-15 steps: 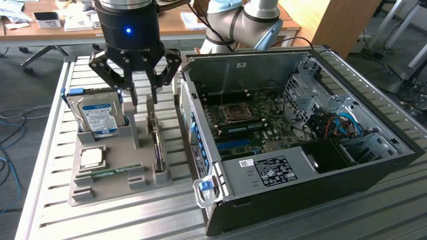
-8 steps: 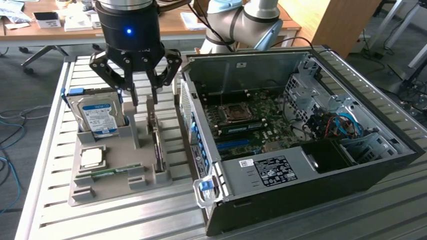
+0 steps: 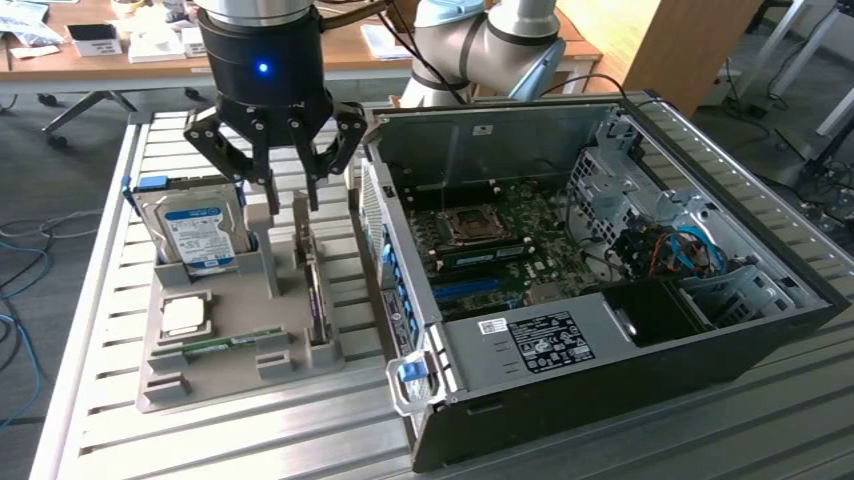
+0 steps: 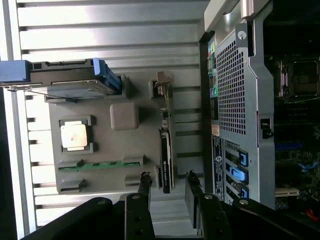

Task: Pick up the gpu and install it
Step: 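Pick up the gpu and move the gpu toward the slot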

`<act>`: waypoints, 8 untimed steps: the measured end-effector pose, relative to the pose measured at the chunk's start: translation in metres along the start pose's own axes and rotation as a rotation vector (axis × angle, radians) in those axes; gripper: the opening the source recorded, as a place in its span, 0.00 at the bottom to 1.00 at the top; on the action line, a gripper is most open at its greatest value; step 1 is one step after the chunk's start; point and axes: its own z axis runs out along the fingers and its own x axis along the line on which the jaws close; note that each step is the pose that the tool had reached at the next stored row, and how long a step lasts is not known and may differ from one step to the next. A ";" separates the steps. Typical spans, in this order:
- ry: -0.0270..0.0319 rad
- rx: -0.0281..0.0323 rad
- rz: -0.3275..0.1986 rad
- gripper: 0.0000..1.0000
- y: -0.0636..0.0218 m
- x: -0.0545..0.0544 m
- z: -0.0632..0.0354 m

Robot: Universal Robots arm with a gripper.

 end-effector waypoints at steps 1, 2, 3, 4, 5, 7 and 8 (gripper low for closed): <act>0.0001 0.0001 0.000 0.42 0.0000 0.000 0.0000; 0.0001 0.0000 0.000 0.42 0.0000 0.000 0.0000; 0.0000 -0.0001 0.000 0.42 0.0000 0.000 0.0001; 0.0000 0.0000 0.000 0.42 0.0000 0.000 0.0001; -0.0001 -0.0001 0.000 0.42 0.0000 0.000 0.0003; -0.0001 -0.0001 0.000 0.42 0.0000 0.000 0.0015; 0.0000 -0.0001 0.000 0.42 -0.0001 0.000 0.0021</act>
